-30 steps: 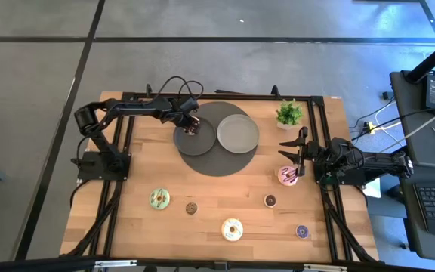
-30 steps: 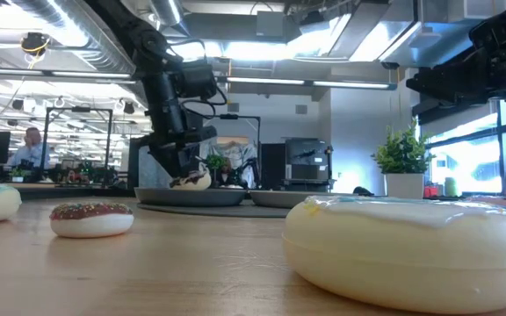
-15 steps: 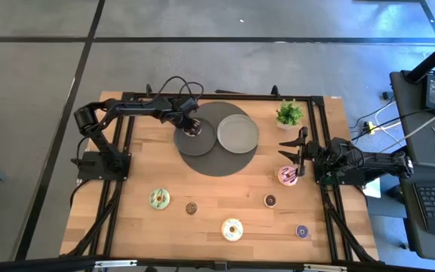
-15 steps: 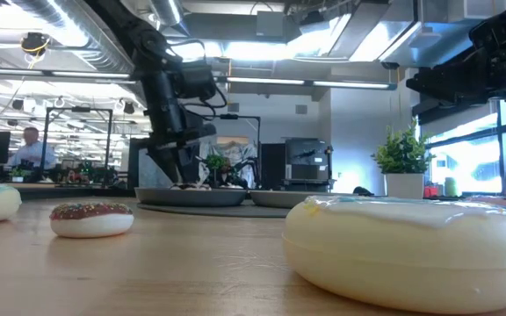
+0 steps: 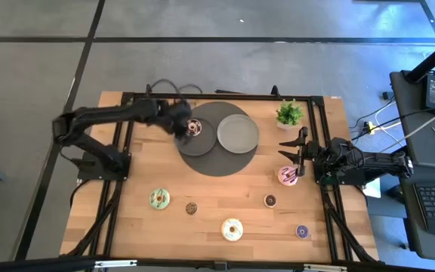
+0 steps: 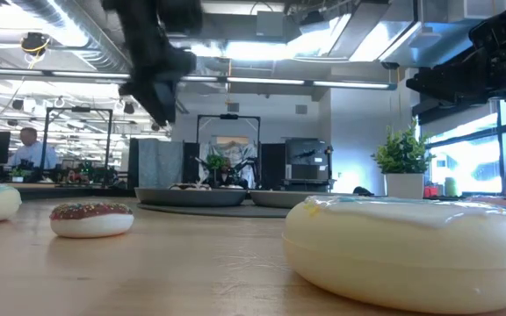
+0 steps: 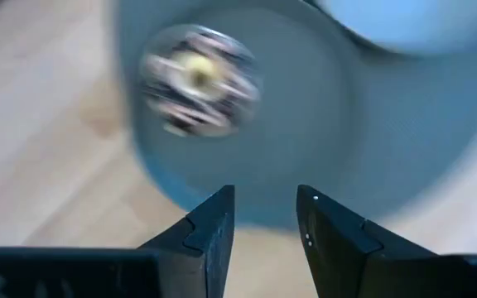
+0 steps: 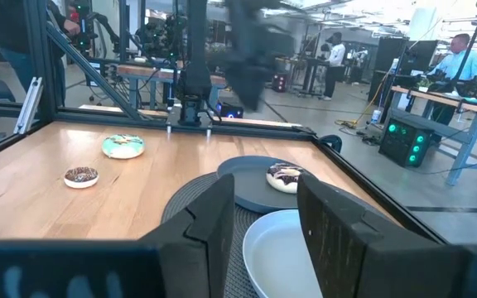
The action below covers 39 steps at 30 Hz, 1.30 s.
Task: Pick & Place donuts
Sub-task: Put the big blue doughnut on the dark gray plate
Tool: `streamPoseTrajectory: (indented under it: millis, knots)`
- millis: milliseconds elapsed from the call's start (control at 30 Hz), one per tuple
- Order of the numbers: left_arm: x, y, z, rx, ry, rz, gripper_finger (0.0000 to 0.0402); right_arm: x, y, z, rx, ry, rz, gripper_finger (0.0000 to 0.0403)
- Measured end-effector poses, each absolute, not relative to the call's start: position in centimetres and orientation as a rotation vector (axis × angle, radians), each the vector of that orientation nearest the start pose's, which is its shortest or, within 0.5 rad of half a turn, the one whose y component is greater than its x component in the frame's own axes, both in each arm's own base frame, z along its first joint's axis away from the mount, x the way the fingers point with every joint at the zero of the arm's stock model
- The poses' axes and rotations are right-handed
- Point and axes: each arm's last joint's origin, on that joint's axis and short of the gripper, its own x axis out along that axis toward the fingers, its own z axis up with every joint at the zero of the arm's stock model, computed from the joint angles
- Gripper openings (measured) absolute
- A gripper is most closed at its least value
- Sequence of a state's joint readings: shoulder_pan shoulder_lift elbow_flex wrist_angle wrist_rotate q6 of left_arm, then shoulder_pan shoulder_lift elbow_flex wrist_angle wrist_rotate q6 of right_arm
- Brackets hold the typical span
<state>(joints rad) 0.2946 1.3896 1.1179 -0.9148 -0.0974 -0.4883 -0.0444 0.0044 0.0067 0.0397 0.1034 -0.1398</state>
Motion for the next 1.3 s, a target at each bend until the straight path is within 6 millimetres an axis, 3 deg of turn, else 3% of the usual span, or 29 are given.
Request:
streamPoseTrajectory:
  millis: [100, 300, 433, 567, 800, 933, 1167, 1300]
  knots:
    - [25.1, 2.9, 27.0, -0.433, 1.132, 0.494, 0.0129, 9.7, -0.7, 16.9, -0.138, -0.032, -0.15, 0.0136]
    - [24.6, -5.9, 26.1, -0.258, 1.186, 0.409, 0.0131, 9.7, -0.7, 16.9, -0.138, -0.031, -0.151, 0.0136]
    - [23.8, -10.3, 25.0, -0.169, 1.203, 0.351, 0.0129, 9.7, -0.7, 16.9, -0.134, -0.032, -0.15, 0.0136]
    - [23.3, -13.1, 23.5, -0.112, 1.248, 0.32, 0.0128, 9.7, -0.7, 16.9, -0.134, -0.032, -0.151, 0.0136]
    - [22.6, -14.0, 20.7, -0.04, 1.461, 0.435, 0.0124, 9.7, -0.7, 16.9, -0.134, -0.032, -0.15, 0.0136]
    - [22.8, -14.3, 19.9, -0.007, 1.513, 0.407, 0.0117, 9.7, -0.7, 16.9, -0.131, -0.032, -0.15, 0.0136]
    - [22.9, -14.2, 19.8, 0.019, 1.515, 0.391, 0.0092, 9.7, -0.7, 16.9, -0.132, -0.032, -0.15, 0.0136]
    - [21.5, -13.3, 20.2, 0.026, 1.481, 0.403, 0.0073, 9.7, -0.7, 16.9, -0.133, -0.032, -0.15, 0.0136]
